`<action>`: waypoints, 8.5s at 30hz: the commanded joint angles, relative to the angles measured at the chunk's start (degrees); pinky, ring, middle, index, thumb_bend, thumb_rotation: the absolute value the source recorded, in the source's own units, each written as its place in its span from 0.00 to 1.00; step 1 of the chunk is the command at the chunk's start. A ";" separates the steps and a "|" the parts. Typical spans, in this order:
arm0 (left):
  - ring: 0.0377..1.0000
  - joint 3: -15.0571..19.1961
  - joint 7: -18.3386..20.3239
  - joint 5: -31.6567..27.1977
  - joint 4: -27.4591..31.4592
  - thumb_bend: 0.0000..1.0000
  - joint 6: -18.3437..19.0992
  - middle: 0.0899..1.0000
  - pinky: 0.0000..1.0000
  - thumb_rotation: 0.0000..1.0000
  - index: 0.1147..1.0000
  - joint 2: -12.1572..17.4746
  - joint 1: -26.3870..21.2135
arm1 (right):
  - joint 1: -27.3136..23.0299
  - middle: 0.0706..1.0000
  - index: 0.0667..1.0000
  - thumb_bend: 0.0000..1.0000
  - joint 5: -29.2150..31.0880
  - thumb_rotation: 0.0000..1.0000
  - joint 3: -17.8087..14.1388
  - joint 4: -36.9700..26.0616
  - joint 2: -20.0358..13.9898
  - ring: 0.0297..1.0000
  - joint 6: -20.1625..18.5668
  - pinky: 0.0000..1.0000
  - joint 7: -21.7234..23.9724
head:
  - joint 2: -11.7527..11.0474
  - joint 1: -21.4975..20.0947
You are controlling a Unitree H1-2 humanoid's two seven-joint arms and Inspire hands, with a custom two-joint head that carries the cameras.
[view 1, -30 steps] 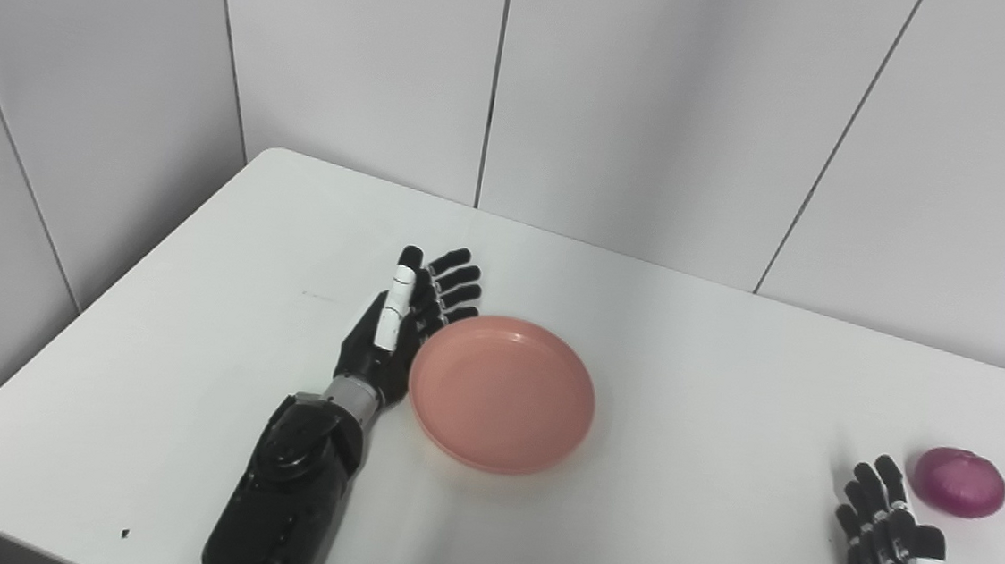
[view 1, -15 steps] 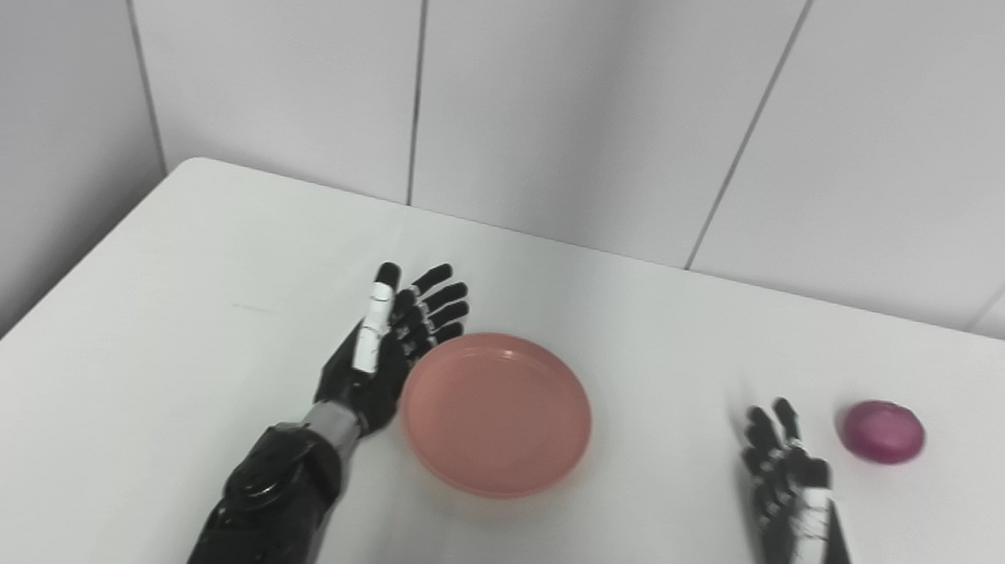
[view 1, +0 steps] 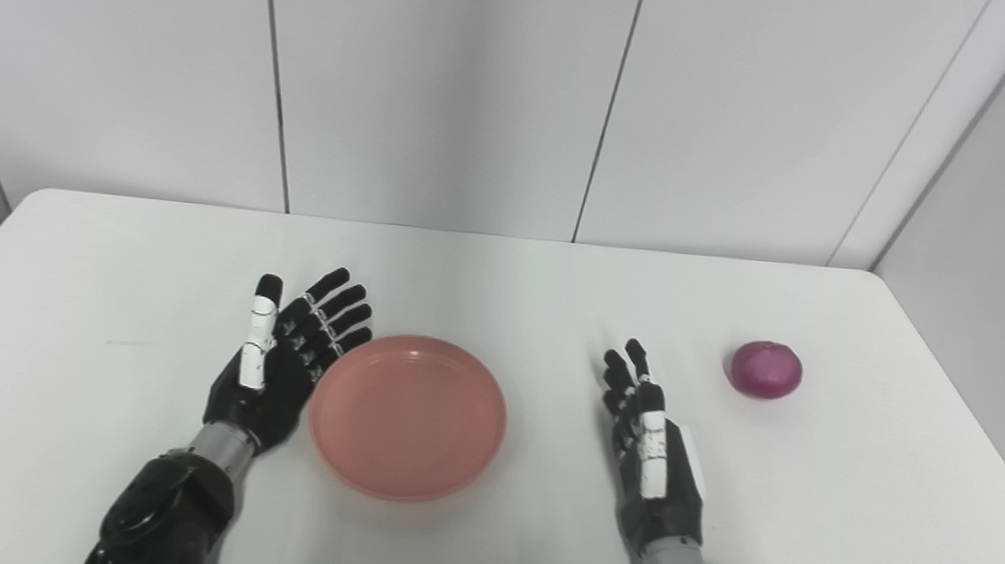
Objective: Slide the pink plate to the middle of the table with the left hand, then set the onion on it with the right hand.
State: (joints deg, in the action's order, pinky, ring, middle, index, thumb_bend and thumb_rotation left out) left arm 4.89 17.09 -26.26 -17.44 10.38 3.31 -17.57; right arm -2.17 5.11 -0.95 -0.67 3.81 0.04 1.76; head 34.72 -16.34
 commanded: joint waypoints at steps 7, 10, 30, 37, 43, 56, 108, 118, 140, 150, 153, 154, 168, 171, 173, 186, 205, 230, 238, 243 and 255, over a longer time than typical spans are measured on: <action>0.85 0.26 -3.05 0.68 -4.27 0.76 7.06 0.81 0.85 0.88 0.78 0.69 1.96 | 0.69 0.94 1.00 0.88 -0.05 0.85 0.26 -3.20 0.24 0.96 -7.21 1.00 -1.35 | -0.42 -0.43; 0.86 0.34 -3.21 0.79 -3.51 0.76 6.95 0.83 0.86 0.89 0.79 0.95 1.75 | -0.50 0.94 0.98 0.84 -2.47 0.75 -0.52 -9.58 -2.34 0.91 -12.40 0.94 -2.28 | -1.00 -1.30; 0.81 2.56 -3.46 -0.19 -4.68 0.76 6.88 0.78 0.87 0.86 0.78 0.59 1.00 | -17.87 0.83 0.87 1.00 -8.27 0.46 -6.01 -21.34 -30.03 0.79 -26.93 0.64 4.54 | -1.74 -3.73; 0.81 2.75 -3.83 -0.04 -4.07 0.75 7.10 0.77 0.84 0.87 0.77 0.58 1.15 | -24.30 0.83 0.86 1.00 -19.84 0.40 1.13 -18.50 -40.15 0.75 -26.88 0.64 10.80 | -1.81 -3.94; 0.81 2.94 -3.65 -0.44 -4.49 0.74 7.10 0.76 0.84 0.87 0.77 0.28 1.37 | -30.09 0.85 0.81 1.00 -32.13 0.40 10.28 -15.31 -49.14 0.83 -26.09 0.72 18.78 | -1.79 -3.92; 0.81 3.12 -3.99 -0.85 -4.40 0.74 7.49 0.76 0.83 0.87 0.76 0.13 1.79 | -39.23 0.85 0.78 1.00 -41.95 0.24 20.85 -6.27 -53.43 0.82 -25.71 0.69 36.42 | -1.71 -3.39; 0.81 2.90 -3.91 -0.48 -4.29 0.74 7.15 0.76 0.82 0.89 0.78 0.16 2.82 | -42.40 0.94 0.87 1.00 -49.94 0.10 26.79 11.73 -49.62 0.86 -22.53 0.66 45.46 | -1.51 -2.29; 0.81 3.07 -4.11 -0.62 -4.62 0.73 7.34 0.76 0.80 0.88 0.78 -0.02 3.30 | -41.58 0.94 0.85 1.00 -51.55 0.10 28.50 12.39 -47.85 0.84 -21.42 0.60 45.39 | -1.35 -1.95; 0.81 3.19 -4.08 -0.85 -4.18 0.72 7.87 0.75 0.80 0.89 0.78 0.00 3.78 | -41.11 0.89 0.82 1.00 -52.06 0.09 28.16 14.46 -47.15 0.82 -20.95 0.62 44.94 | -1.01 -1.93; 0.80 3.16 -4.56 -0.99 -4.24 0.72 8.11 0.75 0.79 0.88 0.78 -0.14 3.72 | -41.67 0.78 0.73 0.94 -52.17 0.05 28.39 14.77 -47.29 0.74 -21.24 0.64 46.00 | -0.92 -2.05; 0.80 3.16 -4.34 -1.10 -4.32 0.72 8.00 0.75 0.78 0.88 0.78 -0.10 3.78 | -41.48 0.70 0.72 0.92 -52.17 0.06 28.61 14.75 -47.62 0.66 -19.48 0.61 45.12 | -0.77 -1.96; 0.81 3.21 -4.34 -1.18 -4.30 0.72 8.04 0.75 0.79 0.87 0.78 -0.12 3.80 | -41.39 0.68 0.70 0.90 -52.05 0.05 28.57 14.78 -47.66 0.64 -19.07 0.59 44.86 | -0.77 -1.96; 0.80 3.21 -4.61 -0.94 -4.30 0.71 8.04 0.74 0.78 0.88 0.78 -0.02 3.84 | -41.69 0.51 0.65 0.69 -51.33 0.02 28.27 15.90 -47.15 0.46 -17.85 0.39 44.93 | -0.60 -1.90; 0.81 3.16 -4.60 -0.93 -4.19 0.71 8.04 0.75 0.79 0.88 0.78 -0.06 3.89 | -41.64 0.45 0.63 0.57 -50.70 0.00 27.83 15.70 -47.32 0.36 -17.51 0.29 44.75 | -0.61 -1.97; 0.81 3.22 -4.54 -1.05 -4.33 0.71 8.03 0.75 0.79 0.88 0.78 -0.09 3.89 | -41.67 0.45 0.63 0.57 -50.52 0.00 27.78 15.17 -47.58 0.36 -17.25 0.29 44.90 | -0.56 -1.97; 0.81 3.39 -5.10 -1.11 -4.38 0.71 8.17 0.74 0.80 0.87 0.77 -0.71 3.58 | -43.91 0.45 0.61 0.56 -49.61 0.00 26.44 8.41 -49.05 0.39 -15.66 0.31 48.04 | -0.92 -1.55; 0.81 2.96 -5.20 -0.42 -5.42 0.71 6.87 0.74 0.77 0.88 0.78 -1.28 3.27 | -48.98 0.41 0.48 0.53 -51.53 0.00 27.20 3.00 -48.04 0.37 -11.32 0.31 51.43 | -1.23 -0.21; 0.82 0.97 -7.06 3.22 -7.28 0.70 2.93 0.77 0.82 0.91 0.82 -6.33 3.27 | -54.53 0.44 0.51 0.51 -50.62 0.00 30.60 -5.16 -30.94 0.38 -6.50 0.33 52.04 | -2.20 13.39; 0.82 0.67 -7.80 4.42 -7.65 0.68 1.62 0.79 0.81 0.94 0.83 -8.29 3.69 | -53.84 0.46 0.45 0.52 -50.97 0.00 32.00 -4.18 -26.42 0.39 -5.36 0.22 50.66 | -2.53 18.67; 0.82 0.67 -8.32 5.18 -8.21 0.67 1.03 0.78 0.78 0.97 0.83 -9.02 3.62 | -53.14 0.46 0.46 0.52 -50.70 0.00 32.68 -2.94 -24.95 0.43 -3.88 0.29 49.55 | -2.76 21.12; 0.82 0.49 -8.42 5.28 -7.98 0.69 0.83 0.79 0.81 0.97 0.84 -9.87 3.85 | -51.15 0.46 0.47 0.52 -51.58 0.00 34.73 0.32 -20.18 0.39 -3.87 0.31 47.38 | -2.53 21.81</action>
State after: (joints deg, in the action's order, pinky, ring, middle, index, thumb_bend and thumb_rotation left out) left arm 5.98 12.30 -23.30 -19.66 6.67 -5.48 -19.06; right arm -50.96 -45.85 34.60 -0.11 -16.44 -4.21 50.42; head 32.08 5.45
